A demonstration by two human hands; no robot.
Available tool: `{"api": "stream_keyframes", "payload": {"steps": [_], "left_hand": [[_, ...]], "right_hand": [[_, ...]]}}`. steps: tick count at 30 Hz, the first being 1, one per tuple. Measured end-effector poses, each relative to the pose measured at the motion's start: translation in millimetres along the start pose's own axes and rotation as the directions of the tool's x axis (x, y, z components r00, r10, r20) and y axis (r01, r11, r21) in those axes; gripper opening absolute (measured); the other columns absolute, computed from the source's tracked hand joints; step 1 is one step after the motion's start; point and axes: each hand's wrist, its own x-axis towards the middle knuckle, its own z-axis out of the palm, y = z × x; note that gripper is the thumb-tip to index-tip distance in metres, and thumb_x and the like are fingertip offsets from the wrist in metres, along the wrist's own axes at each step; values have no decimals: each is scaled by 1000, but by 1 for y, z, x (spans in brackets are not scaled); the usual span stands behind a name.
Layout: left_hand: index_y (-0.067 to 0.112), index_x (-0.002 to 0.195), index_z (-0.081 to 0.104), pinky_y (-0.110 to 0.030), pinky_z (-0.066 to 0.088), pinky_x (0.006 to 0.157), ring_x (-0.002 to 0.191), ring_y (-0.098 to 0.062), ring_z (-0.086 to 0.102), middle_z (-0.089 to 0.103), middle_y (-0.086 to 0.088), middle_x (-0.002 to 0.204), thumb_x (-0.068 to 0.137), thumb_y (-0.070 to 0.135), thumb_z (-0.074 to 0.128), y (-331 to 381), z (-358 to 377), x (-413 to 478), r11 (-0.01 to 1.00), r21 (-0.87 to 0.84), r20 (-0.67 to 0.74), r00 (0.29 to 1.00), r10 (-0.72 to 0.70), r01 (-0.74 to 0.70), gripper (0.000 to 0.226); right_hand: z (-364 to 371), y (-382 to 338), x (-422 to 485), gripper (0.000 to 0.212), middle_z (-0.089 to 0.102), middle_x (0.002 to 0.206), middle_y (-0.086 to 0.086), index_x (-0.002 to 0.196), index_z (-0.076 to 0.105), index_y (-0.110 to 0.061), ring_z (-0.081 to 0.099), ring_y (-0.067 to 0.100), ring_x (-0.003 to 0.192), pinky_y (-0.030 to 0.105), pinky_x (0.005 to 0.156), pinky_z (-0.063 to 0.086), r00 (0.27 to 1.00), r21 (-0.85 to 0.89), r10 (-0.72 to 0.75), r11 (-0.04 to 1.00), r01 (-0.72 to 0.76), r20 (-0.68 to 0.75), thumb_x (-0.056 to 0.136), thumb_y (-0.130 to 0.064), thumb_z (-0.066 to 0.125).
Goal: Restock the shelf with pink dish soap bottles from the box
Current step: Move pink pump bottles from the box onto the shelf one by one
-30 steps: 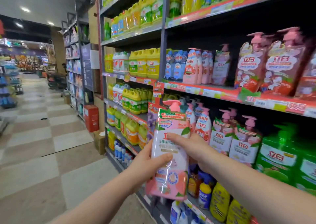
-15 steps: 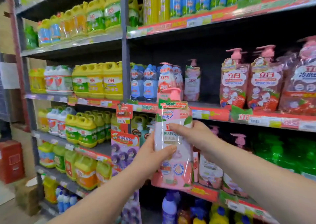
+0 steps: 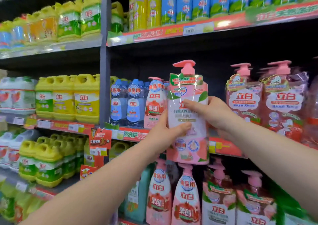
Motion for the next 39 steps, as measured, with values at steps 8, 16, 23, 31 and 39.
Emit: {"api": "stream_keyframes", "payload": {"steps": [8, 16, 23, 31, 39], "left_hand": [[33, 125, 46, -25, 55, 79, 95, -2, 66, 67, 15, 104, 77, 27, 74, -16, 0, 104, 970, 208, -91, 985, 146, -125, 55], [8, 133, 48, -38, 28, 106, 130, -31, 36, 47, -14, 134, 78, 29, 71, -10, -52, 151, 400, 893, -98, 780, 618, -204, 63], [23, 148, 24, -48, 7, 117, 145, -32, -4, 13, -10, 156, 77, 54, 65, -15, -83, 193, 174, 983, -54, 836, 546, -50, 87], [18, 146, 29, -50, 21, 114, 143, -31, 4, 22, -9, 152, 79, 50, 62, -33, -98, 220, 143, 980, 40, 843, 536, -137, 82], [4, 122, 57, -50, 42, 94, 131, -33, 23, 44, -16, 133, 73, 24, 64, -45, -104, 225, 262, 912, 61, 734, 676, -316, 53]], "right_hand": [[-26, 11, 87, 47, 72, 97, 7, 108, 62, -6, 72, 17, 78, 29, 64, 60, 980, -69, -125, 991, 115, -157, 70, -23, 83], [-39, 47, 146, 63, 67, 111, 11, 120, 53, -4, 68, 25, 96, 43, 87, 56, 943, -129, -118, 988, 81, -311, 68, -20, 85], [-41, 86, 171, 67, 63, 116, 10, 119, 49, -7, 63, 25, 104, 44, 91, 53, 854, -205, -107, 979, 0, -509, 65, -22, 85], [-49, 94, 175, 88, 54, 133, 10, 144, 29, -13, 53, 26, 120, 40, 103, 43, 839, -346, -126, 935, -78, -529, 73, -29, 80], [-48, 92, 173, 84, 58, 111, 2, 132, 37, -9, 54, 16, 98, 29, 83, 44, 828, -434, -69, 874, -219, -556, 65, -19, 87]]}}
